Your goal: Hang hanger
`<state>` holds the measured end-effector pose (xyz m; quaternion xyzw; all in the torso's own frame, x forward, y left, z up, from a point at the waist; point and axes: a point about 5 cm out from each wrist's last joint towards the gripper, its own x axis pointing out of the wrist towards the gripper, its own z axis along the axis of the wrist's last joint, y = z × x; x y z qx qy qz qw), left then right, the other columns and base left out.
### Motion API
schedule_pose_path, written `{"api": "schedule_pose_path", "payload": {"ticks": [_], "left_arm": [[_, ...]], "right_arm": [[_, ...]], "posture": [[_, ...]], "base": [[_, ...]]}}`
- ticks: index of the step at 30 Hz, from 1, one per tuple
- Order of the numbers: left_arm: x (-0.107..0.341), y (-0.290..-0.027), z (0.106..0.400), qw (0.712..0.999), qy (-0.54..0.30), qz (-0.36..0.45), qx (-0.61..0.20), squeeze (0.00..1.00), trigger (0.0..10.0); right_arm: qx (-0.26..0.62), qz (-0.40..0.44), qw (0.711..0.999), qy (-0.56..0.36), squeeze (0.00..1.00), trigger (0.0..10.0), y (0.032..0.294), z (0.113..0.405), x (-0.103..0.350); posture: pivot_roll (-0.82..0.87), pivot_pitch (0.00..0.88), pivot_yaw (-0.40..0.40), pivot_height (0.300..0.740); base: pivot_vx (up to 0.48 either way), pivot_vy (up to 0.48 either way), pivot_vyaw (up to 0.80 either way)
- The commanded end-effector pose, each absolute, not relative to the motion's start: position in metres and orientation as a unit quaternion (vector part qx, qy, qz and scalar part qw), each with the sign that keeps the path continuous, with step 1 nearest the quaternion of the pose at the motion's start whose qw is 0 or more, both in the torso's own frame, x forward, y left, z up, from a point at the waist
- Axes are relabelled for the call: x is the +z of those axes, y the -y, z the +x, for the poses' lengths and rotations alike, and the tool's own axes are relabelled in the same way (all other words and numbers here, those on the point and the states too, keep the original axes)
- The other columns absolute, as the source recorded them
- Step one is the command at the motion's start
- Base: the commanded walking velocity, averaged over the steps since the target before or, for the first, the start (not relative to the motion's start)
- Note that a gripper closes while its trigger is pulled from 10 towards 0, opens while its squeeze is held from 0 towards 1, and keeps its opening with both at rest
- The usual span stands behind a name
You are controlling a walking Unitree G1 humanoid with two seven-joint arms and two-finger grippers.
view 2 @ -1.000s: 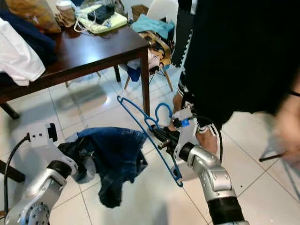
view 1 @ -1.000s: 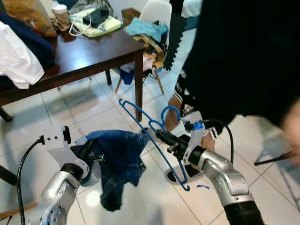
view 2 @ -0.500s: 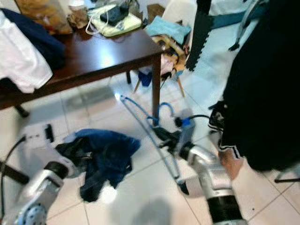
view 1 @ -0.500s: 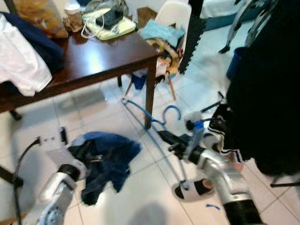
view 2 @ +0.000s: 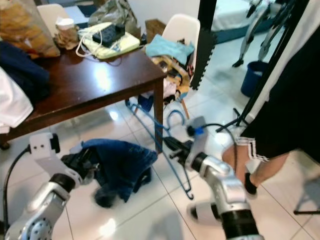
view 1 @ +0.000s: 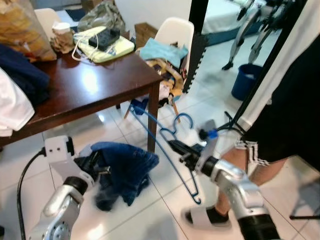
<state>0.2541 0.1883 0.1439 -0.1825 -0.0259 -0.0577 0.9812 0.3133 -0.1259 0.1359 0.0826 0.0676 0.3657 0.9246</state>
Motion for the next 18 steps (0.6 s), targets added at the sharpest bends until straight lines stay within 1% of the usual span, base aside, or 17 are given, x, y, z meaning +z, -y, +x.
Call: {"api": "schedule_pose_path", "payload": {"ticks": [1, 6, 8, 10, 11, 12, 13, 16, 17, 18], "left_arm": [[0.151, -0.189, 0.253, 0.982, 0.049, -0.172, -0.061, 0.0, 10.0], [0.16, -0.19, 0.254, 0.983, 0.063, -0.156, -0.07, 0.0, 10.0], [0.198, -0.186, 0.256, 0.976, 0.12, -0.146, -0.109, 0.0, 10.0], [0.198, -0.186, 0.256, 0.976, 0.12, -0.146, -0.109, 0.0, 10.0], [0.226, -0.186, 0.257, 0.968, 0.165, -0.139, -0.129, 0.0, 10.0], [0.259, -0.196, 0.257, 0.96, 0.218, -0.12, -0.129, 0.0, 10.0], [0.28, -0.203, 0.255, 0.954, 0.252, -0.108, -0.124, 0.0, 10.0], [0.28, -0.203, 0.255, 0.954, 0.252, -0.108, -0.124, 0.0, 10.0], [0.299, -0.22, 0.254, 0.951, 0.282, -0.087, -0.096, 0.0, 10.0], [0.299, -0.22, 0.254, 0.951, 0.282, -0.087, -0.096, 0.0, 10.0]], "right_arm": [[0.356, 0.085, 0.928, -0.068, 0.0, 10.0, 0.132, 0.313, 0.134], [0.355, 0.084, 0.929, -0.067, 0.0, 10.0, 0.132, 0.313, 0.133], [0.352, 0.085, 0.93, -0.067, 0.0, 10.0, 0.133, 0.313, 0.133], [0.352, 0.085, 0.93, -0.067, 0.0, 10.0, 0.133, 0.313, 0.133], [0.35, 0.088, 0.93, -0.067, 0.0, 10.0, 0.134, 0.313, 0.133], [0.349, 0.09, 0.93, -0.067, 0.0, 10.0, 0.135, 0.313, 0.132], [0.349, 0.092, 0.93, -0.068, 0.0, 10.0, 0.135, 0.313, 0.132], [0.349, 0.092, 0.93, -0.068, 0.0, 10.0, 0.135, 0.313, 0.132], [0.349, 0.093, 0.93, -0.067, 0.0, 10.0, 0.135, 0.313, 0.132], [0.349, 0.093, 0.93, -0.067, 0.0, 10.0, 0.135, 0.313, 0.132]], "posture": [[-0.04, 0.138, 0.007, 0.74], [-0.05, 0.133, 0.015, 0.74], [-0.05, 0.133, 0.014, 0.74], [-0.05, 0.133, 0.014, 0.74], [-0.05, 0.132, 0.013, 0.74], [-0.05, 0.132, 0.013, 0.74], [-0.05, 0.132, 0.013, 0.74], [-0.05, 0.132, 0.013, 0.74], [-0.05, 0.131, 0.017, 0.74], [-0.05, 0.131, 0.017, 0.74]], "base": [[0.48, 0.0, 0.0], [0.48, 0.0, 0.0], [0.48, 0.0, 0.0], [0.48, 0.0, 0.0], [0.48, 0.0, 0.0], [0.379, 0.0, 0.0], [0.379, 0.0, 0.0], [0.379, 0.0, 0.0], [0.386, 0.0, 0.0], [0.386, 0.0, 0.0]]}}
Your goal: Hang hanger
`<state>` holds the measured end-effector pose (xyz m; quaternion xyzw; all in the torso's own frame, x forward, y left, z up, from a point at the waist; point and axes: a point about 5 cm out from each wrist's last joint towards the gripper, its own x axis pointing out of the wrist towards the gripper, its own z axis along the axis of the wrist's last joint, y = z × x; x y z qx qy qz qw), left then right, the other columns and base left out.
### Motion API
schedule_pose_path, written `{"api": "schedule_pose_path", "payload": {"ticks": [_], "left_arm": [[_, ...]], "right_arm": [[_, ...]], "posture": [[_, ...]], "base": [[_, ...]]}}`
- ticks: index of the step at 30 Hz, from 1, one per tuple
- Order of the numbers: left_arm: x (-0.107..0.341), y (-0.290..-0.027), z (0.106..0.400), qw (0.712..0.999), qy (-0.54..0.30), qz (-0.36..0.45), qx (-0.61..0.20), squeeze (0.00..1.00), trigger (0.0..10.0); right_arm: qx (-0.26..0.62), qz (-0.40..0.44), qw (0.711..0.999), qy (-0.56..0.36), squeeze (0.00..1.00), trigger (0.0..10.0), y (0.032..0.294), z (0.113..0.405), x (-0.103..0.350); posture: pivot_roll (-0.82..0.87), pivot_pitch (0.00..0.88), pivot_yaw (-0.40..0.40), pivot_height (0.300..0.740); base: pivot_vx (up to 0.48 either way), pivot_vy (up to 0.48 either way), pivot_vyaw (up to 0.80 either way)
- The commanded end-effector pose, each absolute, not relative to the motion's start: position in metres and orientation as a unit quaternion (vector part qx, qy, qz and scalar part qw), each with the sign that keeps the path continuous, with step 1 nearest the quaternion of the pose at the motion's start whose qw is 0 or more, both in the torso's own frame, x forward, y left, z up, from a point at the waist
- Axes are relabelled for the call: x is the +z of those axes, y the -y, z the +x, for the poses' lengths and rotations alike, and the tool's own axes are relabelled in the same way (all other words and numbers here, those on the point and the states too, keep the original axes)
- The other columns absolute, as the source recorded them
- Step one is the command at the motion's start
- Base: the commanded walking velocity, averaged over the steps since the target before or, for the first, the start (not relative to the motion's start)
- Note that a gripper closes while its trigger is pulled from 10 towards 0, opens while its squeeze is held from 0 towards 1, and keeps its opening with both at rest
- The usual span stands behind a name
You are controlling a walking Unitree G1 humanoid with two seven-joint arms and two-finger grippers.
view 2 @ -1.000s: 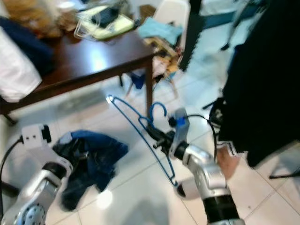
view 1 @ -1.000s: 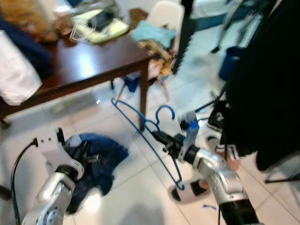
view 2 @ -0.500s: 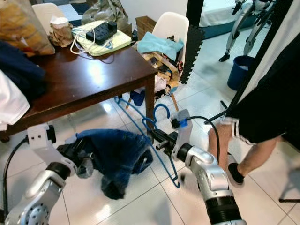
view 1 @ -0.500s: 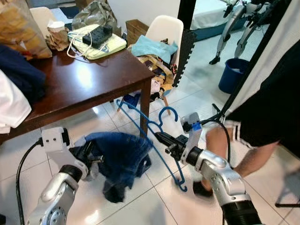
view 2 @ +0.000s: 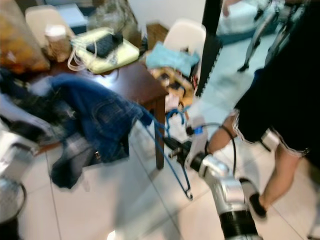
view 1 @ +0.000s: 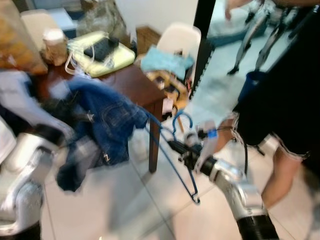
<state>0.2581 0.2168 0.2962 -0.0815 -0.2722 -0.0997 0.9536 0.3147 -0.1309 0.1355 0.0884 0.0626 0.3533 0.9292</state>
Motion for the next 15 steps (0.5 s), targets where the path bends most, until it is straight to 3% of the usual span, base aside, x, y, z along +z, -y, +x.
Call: {"api": "schedule_pose_path", "payload": {"ticks": [1, 2, 3, 4, 6, 15], "left_arm": [[0.317, -0.243, 0.253, 0.95, 0.303, -0.053, -0.044, 0.0, 10.0], [0.317, -0.243, 0.253, 0.95, 0.303, -0.053, -0.044, 0.0, 10.0], [0.33, -0.263, 0.252, 0.949, 0.316, -0.021, 0.002, 0.0, 10.0], [0.33, -0.263, 0.252, 0.949, 0.316, -0.021, 0.002, 0.0, 10.0], [0.351, -0.288, 0.248, 0.94, 0.333, 0.025, 0.066, 0.0, 10.0], [0.366, -0.283, 0.257, 0.938, 0.341, 0.04, 0.047, 0.0, 10.0]], "right_arm": [[0.348, 0.093, 0.93, -0.065, 0.0, 10.0, 0.135, 0.313, 0.133], [0.348, 0.093, 0.93, -0.065, 0.0, 10.0, 0.135, 0.313, 0.133], [0.348, 0.093, 0.931, -0.063, 0.0, 10.0, 0.134, 0.313, 0.133], [0.348, 0.093, 0.931, -0.063, 0.0, 10.0, 0.134, 0.313, 0.133], [0.348, 0.093, 0.931, -0.061, 0.0, 10.0, 0.134, 0.313, 0.133], [0.347, 0.092, 0.931, -0.059, 0.0, 10.0, 0.133, 0.313, 0.133]], "posture": [[-0.05, 0.129, 0.018, 0.74], [-0.05, 0.129, 0.018, 0.74], [-0.05, 0.129, 0.019, 0.74], [-0.05, 0.129, 0.019, 0.74], [-0.05, 0.129, 0.018, 0.74], [-0.06, 0.129, 0.021, 0.74]], "base": [[0.386, 0.0, 0.0], [0.386, 0.0, 0.0], [0.386, 0.0, 0.0], [0.386, 0.0, 0.0], [0.382, 0.0, 0.0], [0.386, 0.0, 0.0]]}}
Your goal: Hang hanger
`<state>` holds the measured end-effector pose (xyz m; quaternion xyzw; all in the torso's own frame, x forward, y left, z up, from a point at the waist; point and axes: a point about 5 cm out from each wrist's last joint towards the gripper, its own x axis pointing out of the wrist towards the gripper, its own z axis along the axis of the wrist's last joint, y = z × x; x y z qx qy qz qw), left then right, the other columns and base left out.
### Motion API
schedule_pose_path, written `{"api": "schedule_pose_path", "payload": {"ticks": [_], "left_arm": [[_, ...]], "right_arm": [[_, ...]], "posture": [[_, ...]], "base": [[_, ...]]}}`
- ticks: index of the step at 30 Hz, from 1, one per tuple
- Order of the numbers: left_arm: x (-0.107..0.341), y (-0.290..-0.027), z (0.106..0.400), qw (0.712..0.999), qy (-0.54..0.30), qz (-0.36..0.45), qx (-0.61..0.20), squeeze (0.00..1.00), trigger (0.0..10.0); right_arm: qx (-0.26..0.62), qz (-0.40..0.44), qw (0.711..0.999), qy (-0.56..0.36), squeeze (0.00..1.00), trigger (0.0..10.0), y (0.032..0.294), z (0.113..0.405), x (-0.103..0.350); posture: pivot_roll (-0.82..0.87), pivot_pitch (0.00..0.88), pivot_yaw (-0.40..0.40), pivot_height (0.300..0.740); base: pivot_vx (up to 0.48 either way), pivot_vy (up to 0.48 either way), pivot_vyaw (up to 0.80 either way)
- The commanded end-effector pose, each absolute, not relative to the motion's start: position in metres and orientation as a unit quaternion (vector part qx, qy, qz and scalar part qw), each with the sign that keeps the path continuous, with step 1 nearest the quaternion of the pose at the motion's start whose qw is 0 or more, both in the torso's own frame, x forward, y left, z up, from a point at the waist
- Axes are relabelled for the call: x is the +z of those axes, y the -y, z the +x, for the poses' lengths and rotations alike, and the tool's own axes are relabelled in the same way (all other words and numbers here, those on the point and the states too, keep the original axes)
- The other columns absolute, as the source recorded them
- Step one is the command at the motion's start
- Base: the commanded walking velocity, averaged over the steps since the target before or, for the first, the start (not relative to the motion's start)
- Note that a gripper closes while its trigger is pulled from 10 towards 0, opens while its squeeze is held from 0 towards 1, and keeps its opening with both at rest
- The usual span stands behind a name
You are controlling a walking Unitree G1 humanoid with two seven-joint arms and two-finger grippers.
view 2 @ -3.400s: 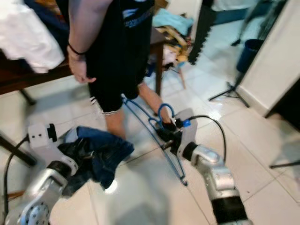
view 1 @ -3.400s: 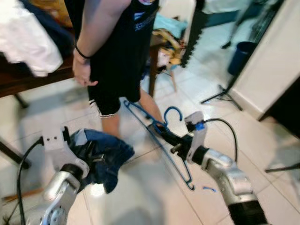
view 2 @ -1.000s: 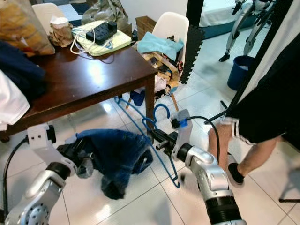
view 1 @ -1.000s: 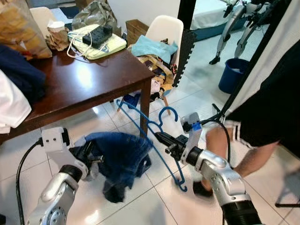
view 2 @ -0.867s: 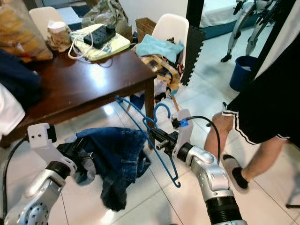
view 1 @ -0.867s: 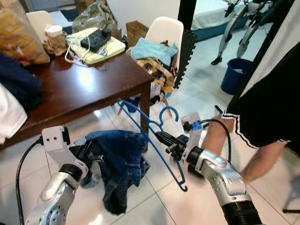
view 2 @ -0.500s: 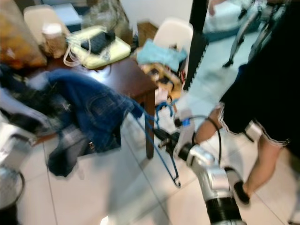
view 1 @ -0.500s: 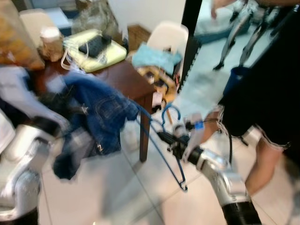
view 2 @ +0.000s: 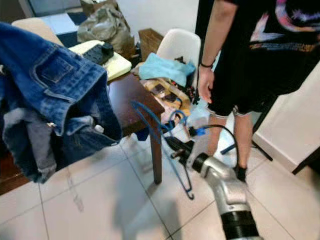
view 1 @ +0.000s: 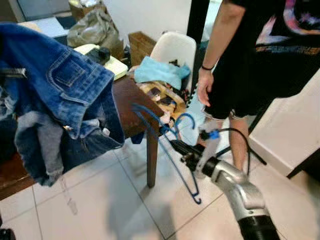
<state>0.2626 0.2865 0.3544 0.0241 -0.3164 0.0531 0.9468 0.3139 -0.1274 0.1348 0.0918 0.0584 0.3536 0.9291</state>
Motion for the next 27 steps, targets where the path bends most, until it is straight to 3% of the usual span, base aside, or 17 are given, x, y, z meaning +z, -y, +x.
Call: {"api": "schedule_pose_path", "payload": {"ticks": [1, 13, 21, 22, 23, 24, 27], "left_arm": [[0.374, -0.277, 0.262, 0.936, 0.347, 0.043, 0.033, 0.0, 10.0], [0.372, -0.267, 0.287, 0.944, 0.327, 0.051, 0.003, 0.0, 10.0], [0.339, -0.256, 0.3, 0.966, 0.258, 0.021, -0.013, 0.0, 10.0], [0.311, -0.25, 0.307, 0.981, 0.195, 0.008, -0.017, 0.09, 10.0], [0.311, -0.25, 0.307, 0.981, 0.195, 0.008, -0.017, 0.09, 10.0], [0.275, -0.238, 0.309, 0.992, 0.122, 0.004, -0.038, 0.96, 10.0], [0.275, -0.238, 0.309, 0.992, 0.122, 0.004, -0.038, 0.96, 10.0]], "right_arm": [[0.346, 0.091, 0.932, -0.059, 0.0, 10.0, 0.133, 0.312, 0.133], [0.337, 0.09, 0.936, -0.057, 0.0, 10.0, 0.137, 0.311, 0.133], [0.334, 0.089, 0.937, -0.06, 0.0, 10.0, 0.139, 0.31, 0.133], [0.333, 0.088, 0.937, -0.061, 0.0, 10.0, 0.14, 0.31, 0.133], [0.333, 0.088, 0.937, -0.061, 0.0, 10.0, 0.14, 0.31, 0.133], [0.333, 0.087, 0.937, -0.062, 0.0, 10.0, 0.14, 0.31, 0.133], [0.333, 0.087, 0.937, -0.062, 0.0, 10.0, 0.14, 0.31, 0.133]], "posture": [[-0.06, 0.13, 0.025, 0.74], [-0.08, 0.14, 0.033, 0.74], [-0.08, 0.148, 0.029, 0.74], [-0.09, 0.151, 0.028, 0.74], [-0.09, 0.151, 0.028, 0.74], [-0.09, 0.151, 0.028, 0.74], [-0.09, 0.151, 0.028, 0.74]], "base": [[0.386, 0.0, 0.0], [0.386, 0.0, 0.0], [0.097, 0.0, 0.0], [0.0, 0.0, 0.0], [0.0, 0.0, 0.0], [0.0, 0.0, 0.0], [0.0, 0.0, 0.0]]}}
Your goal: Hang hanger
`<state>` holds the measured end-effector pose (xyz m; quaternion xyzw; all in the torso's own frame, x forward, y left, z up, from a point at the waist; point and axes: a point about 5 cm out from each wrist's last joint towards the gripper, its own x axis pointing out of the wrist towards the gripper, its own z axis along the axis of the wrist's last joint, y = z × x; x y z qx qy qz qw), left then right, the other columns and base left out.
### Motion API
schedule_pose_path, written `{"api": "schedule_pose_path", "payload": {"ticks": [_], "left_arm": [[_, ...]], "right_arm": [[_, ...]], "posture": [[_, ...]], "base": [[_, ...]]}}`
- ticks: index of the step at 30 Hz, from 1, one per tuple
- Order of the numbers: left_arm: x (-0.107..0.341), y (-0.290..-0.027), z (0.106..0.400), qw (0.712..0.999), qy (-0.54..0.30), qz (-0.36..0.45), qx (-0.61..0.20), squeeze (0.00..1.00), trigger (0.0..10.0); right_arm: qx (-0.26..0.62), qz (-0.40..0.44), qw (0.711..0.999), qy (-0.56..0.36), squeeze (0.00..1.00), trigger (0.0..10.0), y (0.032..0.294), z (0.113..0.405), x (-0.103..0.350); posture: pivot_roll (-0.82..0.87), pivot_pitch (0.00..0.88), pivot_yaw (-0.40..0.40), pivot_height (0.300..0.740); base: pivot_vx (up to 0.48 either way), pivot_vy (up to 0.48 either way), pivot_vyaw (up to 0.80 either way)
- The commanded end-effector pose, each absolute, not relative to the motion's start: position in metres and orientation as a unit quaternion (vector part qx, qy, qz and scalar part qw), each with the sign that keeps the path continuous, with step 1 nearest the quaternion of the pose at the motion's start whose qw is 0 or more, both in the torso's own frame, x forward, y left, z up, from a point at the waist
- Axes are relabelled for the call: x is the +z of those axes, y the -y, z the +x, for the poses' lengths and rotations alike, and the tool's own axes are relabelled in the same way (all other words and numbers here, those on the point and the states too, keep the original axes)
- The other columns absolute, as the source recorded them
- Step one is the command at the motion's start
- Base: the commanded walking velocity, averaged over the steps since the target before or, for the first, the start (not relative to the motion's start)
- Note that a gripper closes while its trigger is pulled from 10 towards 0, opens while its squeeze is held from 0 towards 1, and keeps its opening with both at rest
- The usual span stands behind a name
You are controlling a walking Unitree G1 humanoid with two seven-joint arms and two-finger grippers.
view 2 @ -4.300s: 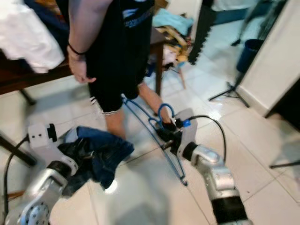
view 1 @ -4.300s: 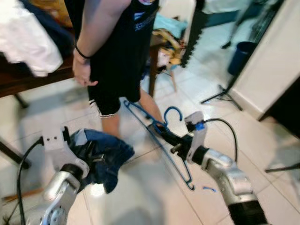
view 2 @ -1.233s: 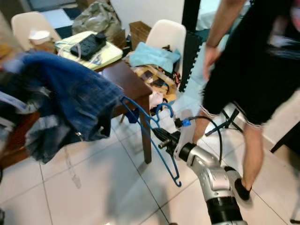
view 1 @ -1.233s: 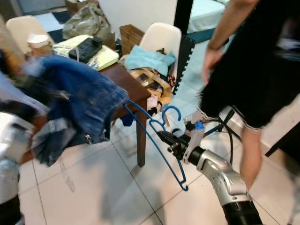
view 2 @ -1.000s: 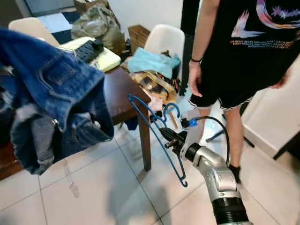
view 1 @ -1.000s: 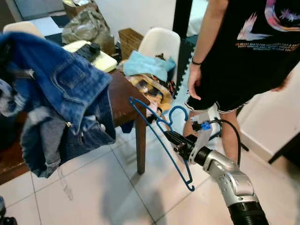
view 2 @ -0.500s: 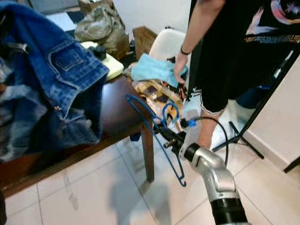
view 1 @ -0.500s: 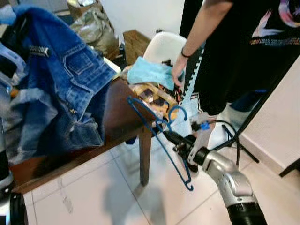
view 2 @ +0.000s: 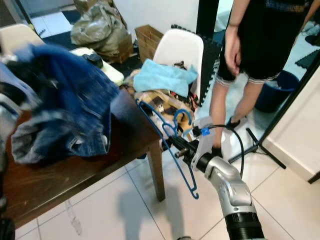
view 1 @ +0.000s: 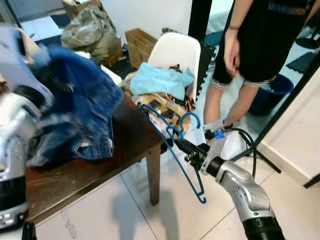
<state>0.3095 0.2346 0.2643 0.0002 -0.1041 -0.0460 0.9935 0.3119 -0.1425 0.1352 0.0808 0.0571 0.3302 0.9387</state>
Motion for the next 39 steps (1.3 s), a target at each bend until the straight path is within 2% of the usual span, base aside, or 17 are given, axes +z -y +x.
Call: {"api": "schedule_pose_path", "payload": {"ticks": [1, 2, 4, 9, 14, 20, 21, 22, 23, 24, 26, 28, 31, 32, 34, 36, 39], "left_arm": [[0.247, -0.225, 0.306, 0.996, 0.065, 0.001, -0.068, 1.0, 10.0], [0.225, -0.214, 0.298, 0.996, 0.02, 0.008, -0.092, 1.0, 10.0], [0.212, -0.213, 0.291, 0.995, -0.01, 0.016, -0.098, 1.0, 10.0], [0.202, -0.222, 0.283, 0.995, -0.042, 0.028, -0.09, 1.0, 10.0], [0.191, -0.225, 0.263, 0.978, -0.114, 0.063, -0.161, 1.0, 10.0], [0.208, -0.237, 0.252, 0.976, -0.092, 0.049, -0.193, 1.0, 10.0], [0.236, -0.234, 0.246, 0.971, -0.015, 0.002, -0.237, 1.0, 10.0], [0.236, -0.234, 0.246, 0.971, -0.015, 0.002, -0.237, 1.0, 10.0], [0.258, -0.232, 0.24, 0.965, 0.049, -0.026, -0.258, 1.0, 10.0], [0.268, -0.232, 0.24, 0.963, 0.086, -0.051, -0.25, 0.0, 10.0], [0.268, -0.232, 0.24, 0.963, 0.086, -0.051, -0.25, 0.0, 10.0], [0.267, -0.226, 0.248, 0.97, 0.105, -0.065, -0.208, 0.0, 10.0], [0.267, -0.221, 0.252, 0.973, 0.113, -0.067, -0.191, 0.0, 10.0], [0.266, -0.216, 0.258, 0.974, 0.122, -0.089, -0.17, 0.0, 10.0], [0.266, -0.216, 0.258, 0.974, 0.122, -0.089, -0.17, 0.0, 10.0], [0.262, -0.204, 0.269, 0.981, 0.127, -0.077, -0.122, 0.0, 10.0], [0.261, -0.201, 0.272, 0.983, 0.132, -0.071, -0.105, 0.0, 10.0]], "right_arm": [[0.333, 0.088, 0.937, -0.063, 0.0, 10.0, 0.14, 0.31, 0.133], [0.333, 0.089, 0.937, -0.064, 0.0, 10.0, 0.14, 0.31, 0.133], [0.333, 0.09, 0.936, -0.064, 0.0, 10.0, 0.14, 0.31, 0.133], [0.334, 0.092, 0.936, -0.064, 0.0, 10.0, 0.139, 0.31, 0.133], [0.334, 0.096, 0.936, -0.063, 0.0, 10.0, 0.138, 0.312, 0.133], [0.334, 0.097, 0.936, -0.062, 0.0, 10.0, 0.138, 0.313, 0.133], [0.33, 0.101, 0.937, -0.059, 0.0, 10.0, 0.138, 0.314, 0.134], [0.33, 0.101, 0.937, -0.059, 0.0, 10.0, 0.138, 0.314, 0.134], [0.316, 0.115, 0.94, -0.052, 0.0, 10.0, 0.141, 0.316, 0.136], [0.276, 0.153, 0.948, -0.036, 0.0, 10.0, 0.15, 0.321, 0.139], [0.276, 0.153, 0.948, -0.036, 0.0, 10.0, 0.15, 0.321, 0.139], [0.157, 0.264, 0.951, 0.012, 0.0, 10.0, 0.18, 0.334, 0.153], [0.139, 0.303, 0.942, 0.048, 0.0, 10.0, 0.186, 0.339, 0.171], [0.152, 0.303, 0.937, 0.089, 0.0, 10.0, 0.185, 0.342, 0.197], [0.152, 0.303, 0.937, 0.089, 0.0, 10.0, 0.185, 0.342, 0.197], [0.238, 0.26, 0.922, 0.163, 0.0, 10.0, 0.157, 0.341, 0.257], [0.287, 0.243, 0.907, 0.19, 0.0, 10.0, 0.14, 0.334, 0.281]], "posture": [[-0.08, 0.154, 0.027, 0.74], [-0.08, 0.155, 0.028, 0.74], [-0.07, 0.154, 0.028, 0.74], [-0.07, 0.152, 0.029, 0.74], [-0.07, 0.146, 0.032, 0.74], [-0.06, 0.143, 0.032, 0.74], [-0.06, 0.14, 0.031, 0.74], [-0.06, 0.14, 0.031, 0.74], [-0.06, 0.14, 0.03, 0.74], [-0.05, 0.139, 0.028, 0.74], [-0.05, 0.139, 0.028, 0.74], [-0.04, 0.126, 0.017, 0.74], [-0.04, 0.124, 0.014, 0.74], [-0.03, 0.121, 0.015, 0.74], [-0.03, 0.121, 0.015, 0.74], [-0.04, 0.116, 0.01, 0.74], [-0.04, 0.115, 0.01, 0.74]], "base": [[0.0, 0.0, 0.0], [0.0, 0.0, 0.0], [0.0, 0.0, 0.0], [0.0, 0.0, 0.0], [0.0, 0.0, 0.0], [0.0, 0.0, 0.0], [0.0, 0.0, 0.0], [0.0, 0.0, 0.0], [0.0, 0.0, 0.0], [0.0, 0.0, 0.0], [0.0, 0.0, 0.0], [0.0, 0.0, 0.0], [0.0, 0.0, 0.0], [0.0, 0.0, 0.0], [0.0, 0.0, 0.0], [0.0, 0.0, 0.0], [-0.232, 0.0, 0.0]]}}
